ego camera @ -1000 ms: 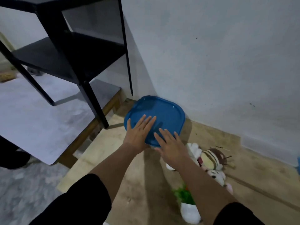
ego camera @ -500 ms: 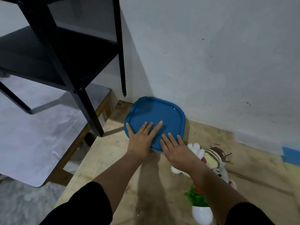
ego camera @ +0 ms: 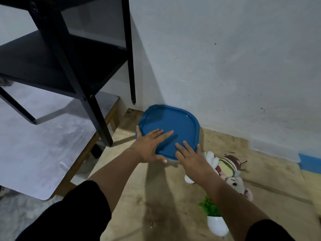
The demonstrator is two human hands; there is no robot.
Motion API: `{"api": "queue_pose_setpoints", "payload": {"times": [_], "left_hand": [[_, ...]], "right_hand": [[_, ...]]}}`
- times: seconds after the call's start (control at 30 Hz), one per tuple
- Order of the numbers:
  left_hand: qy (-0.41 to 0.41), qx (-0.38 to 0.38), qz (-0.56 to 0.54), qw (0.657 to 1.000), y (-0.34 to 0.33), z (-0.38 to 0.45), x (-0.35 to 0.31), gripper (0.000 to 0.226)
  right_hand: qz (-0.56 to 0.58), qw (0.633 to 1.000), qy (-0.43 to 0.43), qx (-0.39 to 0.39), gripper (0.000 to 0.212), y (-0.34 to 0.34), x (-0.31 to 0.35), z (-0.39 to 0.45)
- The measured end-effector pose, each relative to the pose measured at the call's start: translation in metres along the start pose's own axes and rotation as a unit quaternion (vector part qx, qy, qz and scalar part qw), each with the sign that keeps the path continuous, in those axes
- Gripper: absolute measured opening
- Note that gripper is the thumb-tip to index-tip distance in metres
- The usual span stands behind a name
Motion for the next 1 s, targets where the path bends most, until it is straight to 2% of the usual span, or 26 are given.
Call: {"api": "queue_pose_setpoints", "payload": {"times": [0.13,0.33,0.5,0.67,0.87,1.0], "left_hand": [[0.022,-0.014,-0.009,1.000,0.001,-0.003,-0.011,0.092],[0.039,-0.061,0.013,0.997,0.018,-0.013,-0.025,0.081],[0.066,-0.088,0.034,0.993,0.025,-0.038,-0.048,0.078],[0.118,-0.107,0.075,0.984,0.010,-0.088,-0.086,0.074],[0.179,-0.069,0.071,0.979,-0.036,-0.168,-0.141,0.072],[0.207,-0.030,0.053,0.977,-0.070,-0.213,-0.159,0.072]], "right_hand": [[0.063,0.997,-0.043,0.021,0.047,-0.004,0.000,0.000],[0.092,0.994,-0.058,-0.024,0.042,0.015,-0.003,-0.003],[0.064,0.996,-0.020,-0.059,0.038,0.032,0.000,-0.023],[0.068,0.995,0.032,-0.062,0.038,0.036,0.017,-0.067],[0.116,0.988,0.095,-0.026,0.038,0.009,0.051,-0.143],[0.121,0.985,0.122,0.024,0.037,-0.013,0.081,-0.181]]}}
Point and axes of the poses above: each hand's wrist, its own z-axis towards the middle knuckle, its own y-axis out of the back of the hand, x = y × z, the point moved 2 cm from there along z, towards the middle knuckle, and after that the axes turned 13 degrees about -y, right-handed, at the moved point
